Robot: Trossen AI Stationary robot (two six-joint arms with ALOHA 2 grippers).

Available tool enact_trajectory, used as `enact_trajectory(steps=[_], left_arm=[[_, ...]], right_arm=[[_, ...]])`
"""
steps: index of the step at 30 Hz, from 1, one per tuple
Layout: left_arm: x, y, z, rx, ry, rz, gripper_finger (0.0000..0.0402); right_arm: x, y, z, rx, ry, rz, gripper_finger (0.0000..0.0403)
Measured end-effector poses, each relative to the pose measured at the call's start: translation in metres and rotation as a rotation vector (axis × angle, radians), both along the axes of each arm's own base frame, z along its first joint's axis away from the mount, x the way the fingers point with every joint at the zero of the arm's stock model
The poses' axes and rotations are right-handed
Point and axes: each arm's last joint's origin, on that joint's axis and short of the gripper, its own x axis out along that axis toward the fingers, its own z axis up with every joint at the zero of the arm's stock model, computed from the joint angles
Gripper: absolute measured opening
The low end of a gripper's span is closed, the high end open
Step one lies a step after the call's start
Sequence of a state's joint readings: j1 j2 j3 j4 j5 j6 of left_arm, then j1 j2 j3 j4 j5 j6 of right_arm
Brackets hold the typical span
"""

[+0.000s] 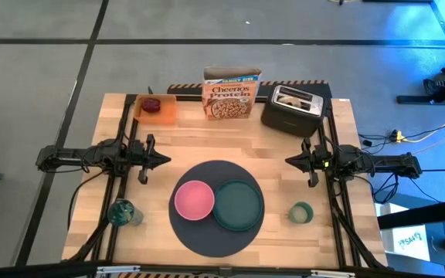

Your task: Arrange a breakfast setting

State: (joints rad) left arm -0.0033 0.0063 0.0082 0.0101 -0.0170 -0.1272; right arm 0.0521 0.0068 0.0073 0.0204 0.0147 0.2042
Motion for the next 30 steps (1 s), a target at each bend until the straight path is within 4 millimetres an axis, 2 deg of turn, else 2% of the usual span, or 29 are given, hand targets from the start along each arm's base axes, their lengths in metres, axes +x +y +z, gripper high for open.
enact_trajectory(steps=[7,12,20,23,27,30], left_arm=[[0.0,0.0,0.0,0.0,0.0,0.0,0.0002],[0.0,0.0,0.0,0.0,0.0,0.0,0.0002],[0.0,0.0,0.0,0.0,0.001,0.0,0.0002],[0.0,0.0,0.0,0.0,0.0,0.0,0.0002],[0.0,0.0,0.0,0.0,0.0,0.0,0.0002],[0.0,0.0,0.0,0.0,0.001,0.0,0.0002]], right_arm=[[0.0,0.0,0.0,-0.004,-0.001,0.0,0.0],[0.0,-0.002,0.002,-0.206,-0.021,-0.09,0.0],[0.0,-0.003,0.002,-0.204,-0.024,-0.094,0.0],[0.0,-0.003,0.006,-0.094,-0.063,-0.092,0.0],[-0.001,-0.004,0.01,0.186,-0.106,-0.111,0.0],[-0.001,-0.005,0.011,0.281,-0.126,-0.166,0.0]])
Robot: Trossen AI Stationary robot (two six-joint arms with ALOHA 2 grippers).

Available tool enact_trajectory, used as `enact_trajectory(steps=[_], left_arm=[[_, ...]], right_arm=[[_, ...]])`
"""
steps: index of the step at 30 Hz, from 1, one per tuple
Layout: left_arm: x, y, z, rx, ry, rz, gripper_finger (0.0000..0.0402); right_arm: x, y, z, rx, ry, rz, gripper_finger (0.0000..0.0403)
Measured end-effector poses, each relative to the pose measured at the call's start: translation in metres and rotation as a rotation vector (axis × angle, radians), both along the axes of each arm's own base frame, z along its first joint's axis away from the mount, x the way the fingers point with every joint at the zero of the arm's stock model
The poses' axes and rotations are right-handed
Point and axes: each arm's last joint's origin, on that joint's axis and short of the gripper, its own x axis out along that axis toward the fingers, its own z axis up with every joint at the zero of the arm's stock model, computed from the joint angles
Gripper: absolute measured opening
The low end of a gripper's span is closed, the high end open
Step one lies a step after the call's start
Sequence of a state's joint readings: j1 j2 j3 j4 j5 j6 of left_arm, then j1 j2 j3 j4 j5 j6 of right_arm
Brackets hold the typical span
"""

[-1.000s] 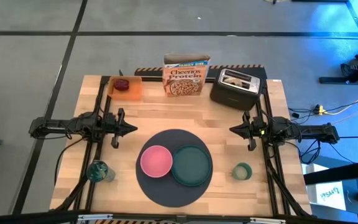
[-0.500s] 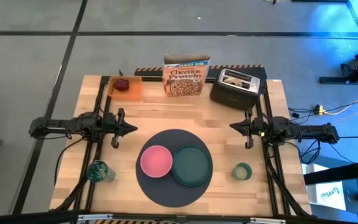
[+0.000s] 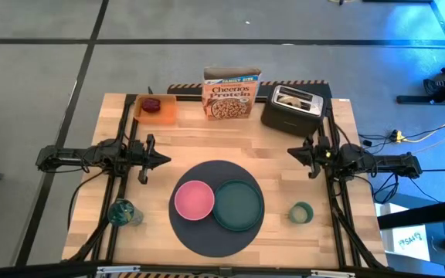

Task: Arrange a breakfast setting
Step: Pour the cereal from the cereal box into the pink bowl

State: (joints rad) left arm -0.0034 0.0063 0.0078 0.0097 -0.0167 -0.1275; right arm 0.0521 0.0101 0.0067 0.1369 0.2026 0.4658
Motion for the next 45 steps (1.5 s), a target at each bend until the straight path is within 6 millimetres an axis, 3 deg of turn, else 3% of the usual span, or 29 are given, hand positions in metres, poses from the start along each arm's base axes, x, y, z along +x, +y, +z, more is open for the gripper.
enact_trajectory(steps=[7,12,17,22,27,35,40,45], left_arm=[[0.0,-0.001,0.007,-0.076,-0.075,-0.034,0.0002],[-0.001,0.005,0.012,-0.104,-0.133,0.181,0.0002],[-0.004,0.008,0.024,-0.265,-0.287,0.234,0.0002],[-0.004,0.008,0.026,-0.289,-0.276,0.232,0.0007],[0.003,0.01,0.042,-0.267,-0.223,0.332,0.0042],[0.038,0.02,0.106,-0.125,-0.123,0.558,0.0134],[0.073,0.042,0.146,-0.041,0.046,0.653,0.0189],[0.1,0.074,0.173,-0.041,0.216,0.688,0.021]], right_arm=[[-0.006,-0.007,0.016,0.214,-0.218,-0.199,0.0],[-0.01,-0.012,0.022,0.344,-0.33,-0.37,0.0],[-0.009,-0.011,0.022,0.332,-0.321,-0.338,0.0],[-0.009,-0.01,0.029,0.335,-0.357,-0.286,0.001],[-0.011,-0.01,0.057,0.248,-0.358,-0.293,0.0063],[-0.002,-0.01,0.092,0.095,-0.27,-0.381,0.0195],[0.012,-0.01,0.1,0.059,-0.18,-0.408,0.0257],[0.028,-0.01,0.111,0.049,-0.13,-0.418,0.0283]])
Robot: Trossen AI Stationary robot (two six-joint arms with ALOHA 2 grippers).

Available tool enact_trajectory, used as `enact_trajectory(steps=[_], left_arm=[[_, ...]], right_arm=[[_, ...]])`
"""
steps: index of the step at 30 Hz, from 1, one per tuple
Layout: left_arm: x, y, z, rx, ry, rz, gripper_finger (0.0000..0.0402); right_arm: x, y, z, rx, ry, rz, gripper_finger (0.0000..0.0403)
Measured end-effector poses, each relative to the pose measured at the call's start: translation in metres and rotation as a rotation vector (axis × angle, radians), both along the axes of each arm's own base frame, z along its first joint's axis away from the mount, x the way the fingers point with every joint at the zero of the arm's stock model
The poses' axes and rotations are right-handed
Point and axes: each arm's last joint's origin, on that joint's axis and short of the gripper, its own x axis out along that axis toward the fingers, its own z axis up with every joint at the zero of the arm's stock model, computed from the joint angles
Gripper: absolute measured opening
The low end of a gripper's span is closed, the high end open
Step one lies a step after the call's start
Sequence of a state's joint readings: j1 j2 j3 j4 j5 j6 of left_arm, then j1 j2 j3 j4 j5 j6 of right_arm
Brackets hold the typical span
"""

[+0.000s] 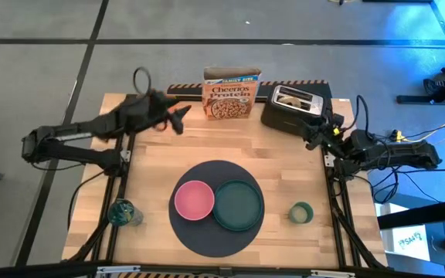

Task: Arrange a breakfast setting
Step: Pour the cereal from the cereal box into the pink bowl

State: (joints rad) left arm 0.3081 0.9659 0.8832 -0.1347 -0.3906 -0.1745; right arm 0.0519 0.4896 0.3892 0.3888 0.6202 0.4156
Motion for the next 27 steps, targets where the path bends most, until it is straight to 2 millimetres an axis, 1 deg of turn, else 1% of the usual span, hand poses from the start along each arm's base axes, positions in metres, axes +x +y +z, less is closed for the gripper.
enact_trajectory(steps=[4,8,13,16,19,23,27], left_arm=[[0.01,0.031,0.018,-0.09,-0.02,-0.072,0.0212],[0.012,0.058,0.031,-0.135,-0.03,-0.1,0.0212],[0.011,0.081,0.034,-0.027,0.063,-0.013,0.0212],[0.01,0.09,0.028,0.035,0.156,0.004,0.0212],[0.012,0.096,0.019,0.042,0.25,-0.003,0.0212],[0.011,0.106,0.001,-0.08,0.316,0.037,0.0212],[0.013,0.124,-0.02,-0.198,0.355,-0.009,0.0212]], right_arm=[[0.011,0.001,0.01,-0.01,0.028,0.0,0.0281],[0.02,0.001,0.015,-0.04,0.07,-0.008,0.0279],[0.027,0.002,0.016,-0.05,0.089,-0.008,0.0278],[0.028,0.002,0.016,-0.056,0.094,-0.004,0.0278],[0.027,0.001,0.016,-0.063,0.101,-0.024,0.0278],[0.027,0.001,0.015,-0.073,0.116,-0.034,0.0278],[0.028,0.001,0.012,-0.076,0.149,-0.033,0.0278]])
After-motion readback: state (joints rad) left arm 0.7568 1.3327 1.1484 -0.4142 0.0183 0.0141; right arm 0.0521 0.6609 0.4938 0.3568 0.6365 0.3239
